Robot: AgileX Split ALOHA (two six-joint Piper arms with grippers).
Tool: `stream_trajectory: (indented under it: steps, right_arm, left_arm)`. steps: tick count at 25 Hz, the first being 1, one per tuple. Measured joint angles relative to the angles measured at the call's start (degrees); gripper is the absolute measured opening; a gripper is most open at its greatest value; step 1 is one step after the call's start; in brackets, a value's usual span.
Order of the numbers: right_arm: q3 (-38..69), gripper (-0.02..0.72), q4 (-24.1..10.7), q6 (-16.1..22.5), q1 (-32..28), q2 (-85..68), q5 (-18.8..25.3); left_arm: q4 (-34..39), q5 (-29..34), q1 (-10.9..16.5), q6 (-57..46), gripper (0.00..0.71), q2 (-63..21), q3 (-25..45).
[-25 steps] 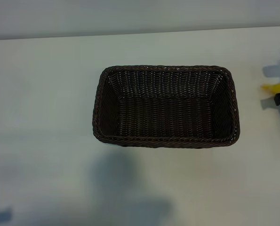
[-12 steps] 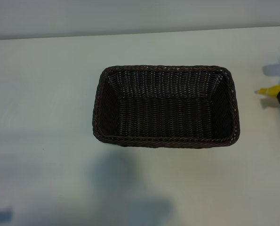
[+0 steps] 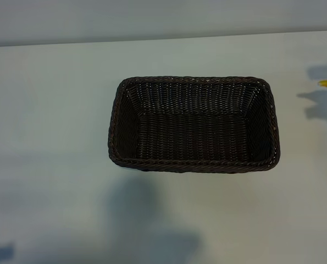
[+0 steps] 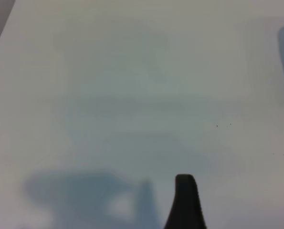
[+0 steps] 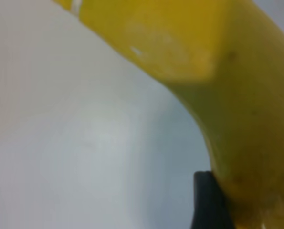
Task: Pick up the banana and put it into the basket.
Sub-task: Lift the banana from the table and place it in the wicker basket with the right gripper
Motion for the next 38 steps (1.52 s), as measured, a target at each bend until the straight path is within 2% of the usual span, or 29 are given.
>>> stream_trajectory:
  steps: [4, 9, 20, 38]
  right_arm:
    - [0.0, 0.419, 1.0, 0.1, 0.0, -1.0, 0.5]
    - [-1.1, 0.419, 4.7, 0.0, 0.2, -1.0, 1.0]
    - [-11.5, 0.419, 5.0, -1.1, 7.2, 1.9, 5.9]
    - [-25.1, 0.419, 5.6, 0.5, 32.9, 14.6, 6.0]
  left_arm:
    - [0.0, 0.0, 0.0, 0.0, 0.574, 0.0, 0.0]
    - [0.0, 0.0, 0.0, 0.0, 0.574, 0.0, 0.0]
    - [0.0, 0.0, 0.0, 0.0, 0.574, 0.0, 0.0]
    - [0.0, 0.0, 0.0, -0.1, 0.574, 0.0, 0.0]
